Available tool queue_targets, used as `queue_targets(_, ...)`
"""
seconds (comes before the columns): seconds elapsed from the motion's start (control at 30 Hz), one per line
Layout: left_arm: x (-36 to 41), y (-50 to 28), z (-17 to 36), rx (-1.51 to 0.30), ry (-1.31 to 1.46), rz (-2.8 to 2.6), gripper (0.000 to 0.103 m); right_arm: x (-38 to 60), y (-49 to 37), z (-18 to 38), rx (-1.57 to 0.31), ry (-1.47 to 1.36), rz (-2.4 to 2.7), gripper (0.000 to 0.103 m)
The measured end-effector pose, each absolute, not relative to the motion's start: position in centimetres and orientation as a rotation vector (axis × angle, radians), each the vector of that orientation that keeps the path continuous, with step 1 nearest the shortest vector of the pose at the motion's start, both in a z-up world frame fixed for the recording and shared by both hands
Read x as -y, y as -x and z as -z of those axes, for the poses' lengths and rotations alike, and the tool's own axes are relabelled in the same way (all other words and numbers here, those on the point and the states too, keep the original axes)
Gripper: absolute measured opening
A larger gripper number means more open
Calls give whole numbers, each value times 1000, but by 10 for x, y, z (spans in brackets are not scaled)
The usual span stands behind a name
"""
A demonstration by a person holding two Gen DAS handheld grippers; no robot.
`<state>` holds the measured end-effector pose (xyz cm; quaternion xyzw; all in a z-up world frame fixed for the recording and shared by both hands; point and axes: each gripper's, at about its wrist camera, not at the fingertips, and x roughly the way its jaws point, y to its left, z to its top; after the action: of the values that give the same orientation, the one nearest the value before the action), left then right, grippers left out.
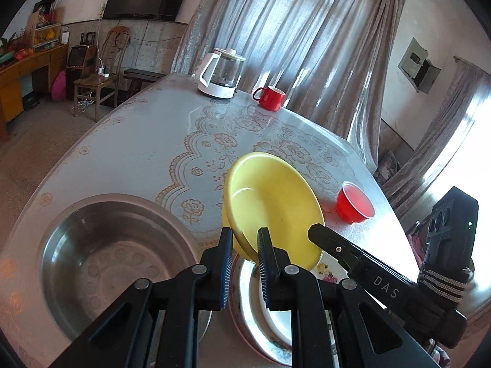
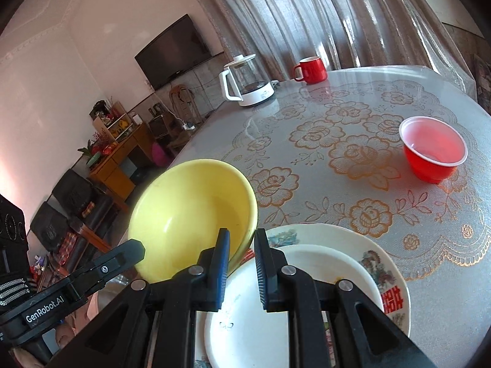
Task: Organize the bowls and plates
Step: 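Carry the yellow bowl over the steel basin with both grippers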
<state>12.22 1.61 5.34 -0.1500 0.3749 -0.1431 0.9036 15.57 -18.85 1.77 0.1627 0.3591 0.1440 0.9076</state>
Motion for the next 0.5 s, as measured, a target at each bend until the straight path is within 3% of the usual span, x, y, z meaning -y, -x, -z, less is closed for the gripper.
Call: queue_targets(0.5, -70, -91, -39, -775, 370, 206, 16, 129, -149, -10, -788, -267, -403, 15)
